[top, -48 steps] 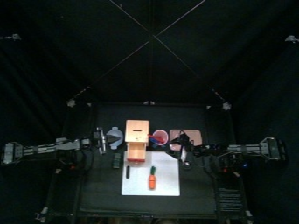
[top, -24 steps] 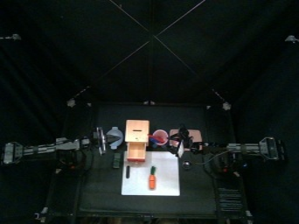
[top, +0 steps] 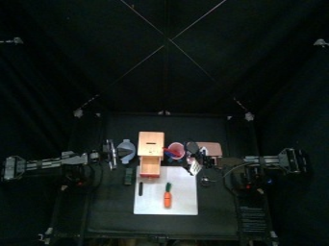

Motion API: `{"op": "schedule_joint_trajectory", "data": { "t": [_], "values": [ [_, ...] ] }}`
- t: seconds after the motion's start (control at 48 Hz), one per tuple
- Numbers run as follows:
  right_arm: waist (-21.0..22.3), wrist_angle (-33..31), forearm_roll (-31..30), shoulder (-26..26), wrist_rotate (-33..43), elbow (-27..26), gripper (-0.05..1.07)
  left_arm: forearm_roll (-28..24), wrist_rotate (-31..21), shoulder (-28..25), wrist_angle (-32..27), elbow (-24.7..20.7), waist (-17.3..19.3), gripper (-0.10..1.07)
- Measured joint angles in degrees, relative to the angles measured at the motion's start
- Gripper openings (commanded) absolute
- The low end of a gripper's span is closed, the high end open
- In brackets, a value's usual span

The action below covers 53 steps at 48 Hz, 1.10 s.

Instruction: Grab knife handle

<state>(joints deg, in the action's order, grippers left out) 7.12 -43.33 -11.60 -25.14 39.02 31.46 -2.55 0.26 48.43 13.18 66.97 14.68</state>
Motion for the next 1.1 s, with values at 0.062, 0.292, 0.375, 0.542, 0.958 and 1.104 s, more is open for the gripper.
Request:
{"op": "schedule_joint_trajectory", "data": {
  "t": [0.062, 0.292, 0.375, 0.542, 0.958, 1.104],
  "values": [
    [2.3, -1.8, 3.3, 0.2, -2.7, -0.7, 0.94, -0.2, 0.1, -0.1, 0.0, 0.2, 0.1, 0.12],
    [7.8, -7.9, 10.3, 2.6, -10.4, -3.7, 0.95, -0.4, 0.1, -0.3, 0.0, 0.5, 0.2, 0.12],
    [7.7, -7.9, 11.7, 4.3, -12.4, -4.3, 0.95, -0.4, 0.2, -0.2, 0.0, 0.6, 0.2, 0.12],
    [8.2, -8.2, 13.4, 6.9, -14.7, -6.3, 0.94, -1.0, 0.2, -0.2, -0.1, 0.8, 0.6, 0.12],
    [7.0, -7.6, 15.7, 11.8, -17.1, -8.1, 0.94, -1.2, 0.0, -0.3, -2.3, 2.3, -0.2, 0.15],
    [6.2, -6.0, 15.6, 11.9, -17.1, -8.1, 0.94, -1.1, -0.1, -0.3, -4.8, 2.4, -1.1, 0.22]
  ]
}}
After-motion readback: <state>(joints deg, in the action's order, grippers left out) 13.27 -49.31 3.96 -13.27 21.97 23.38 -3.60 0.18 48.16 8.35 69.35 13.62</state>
